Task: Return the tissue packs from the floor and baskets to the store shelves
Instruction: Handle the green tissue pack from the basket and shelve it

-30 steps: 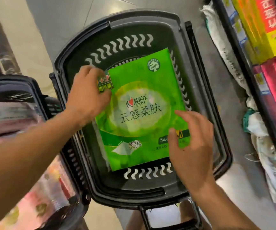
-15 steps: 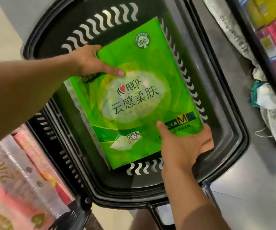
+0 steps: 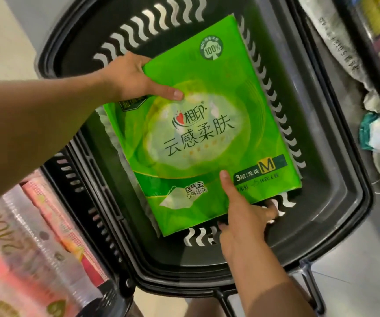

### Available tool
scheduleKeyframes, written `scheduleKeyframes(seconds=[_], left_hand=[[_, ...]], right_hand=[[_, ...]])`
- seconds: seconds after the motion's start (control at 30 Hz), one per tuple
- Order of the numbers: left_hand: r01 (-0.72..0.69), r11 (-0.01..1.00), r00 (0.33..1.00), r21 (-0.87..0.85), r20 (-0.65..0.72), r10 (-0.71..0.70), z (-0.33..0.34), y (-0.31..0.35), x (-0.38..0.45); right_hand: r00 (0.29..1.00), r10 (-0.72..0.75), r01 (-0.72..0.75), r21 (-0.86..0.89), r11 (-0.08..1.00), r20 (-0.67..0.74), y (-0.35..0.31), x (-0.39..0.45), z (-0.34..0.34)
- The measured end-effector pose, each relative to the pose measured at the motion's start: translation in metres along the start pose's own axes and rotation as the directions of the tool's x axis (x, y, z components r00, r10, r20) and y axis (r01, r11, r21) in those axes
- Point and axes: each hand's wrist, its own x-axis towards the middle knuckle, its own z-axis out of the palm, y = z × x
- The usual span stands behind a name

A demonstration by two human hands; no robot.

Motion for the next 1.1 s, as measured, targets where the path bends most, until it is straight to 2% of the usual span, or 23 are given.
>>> scheduleKeyframes(seconds=[0.1, 0.17, 0.27, 0.37, 0.47, 0.6, 0.77, 0.87, 0.93, 1.1], left_hand=[[-0.045, 0.998, 0.999, -0.034, -0.027, 0.045, 0.003, -0.008, 0.001], [-0.038, 0.999, 0.999, -0.023, -0.019, 0.037, 0.002, -0.009, 0.000], [-0.031, 0.998, 0.999, -0.047, -0.010, 0.031, 0.002, -0.008, -0.006], [-0.021, 0.998, 0.999, -0.067, -0.027, 0.019, -0.003, -0.003, -0.018], [-0.037, 0.997, 0.993, -0.074, -0.119, 0.028, -0.018, 0.002, -0.043], [-0.070, 0.988, 0.979, -0.136, -0.202, 0.041, -0.052, 0.019, -0.091], [-0.116, 0.976, 0.952, -0.186, -0.301, 0.055, -0.109, 0.061, -0.183], [-0.143, 0.975, 0.919, -0.172, -0.389, 0.066, -0.156, 0.097, -0.262], [-0.172, 0.978, 0.887, -0.120, -0.451, 0.100, -0.194, 0.121, -0.326], [-0.187, 0.982, 0.822, 0.012, -0.546, 0.163, -0.287, 0.166, -0.501]], right_hand=[[0.978, 0.161, -0.175, 0.100, 0.979, 0.134, 0.010, 0.009, 0.002], [0.962, 0.189, -0.221, 0.157, 0.962, 0.196, 0.011, 0.013, 0.000], [0.953, 0.170, -0.216, 0.171, 0.961, 0.250, 0.006, 0.016, -0.001], [0.955, 0.155, -0.179, 0.073, 0.981, 0.253, -0.002, 0.006, -0.004], [0.963, 0.072, -0.068, -0.025, 0.997, 0.259, -0.012, -0.012, -0.013], [0.969, -0.079, 0.087, -0.024, 0.996, 0.235, -0.036, -0.050, -0.026], [0.950, -0.179, 0.178, 0.025, 0.984, 0.257, -0.096, -0.125, -0.034], [0.904, -0.211, 0.184, 0.107, 0.977, 0.371, -0.140, -0.189, -0.035], [0.843, -0.242, 0.182, 0.169, 0.969, 0.481, -0.167, -0.247, -0.036], [0.681, -0.247, 0.175, 0.175, 0.969, 0.689, -0.214, -0.388, -0.042]])
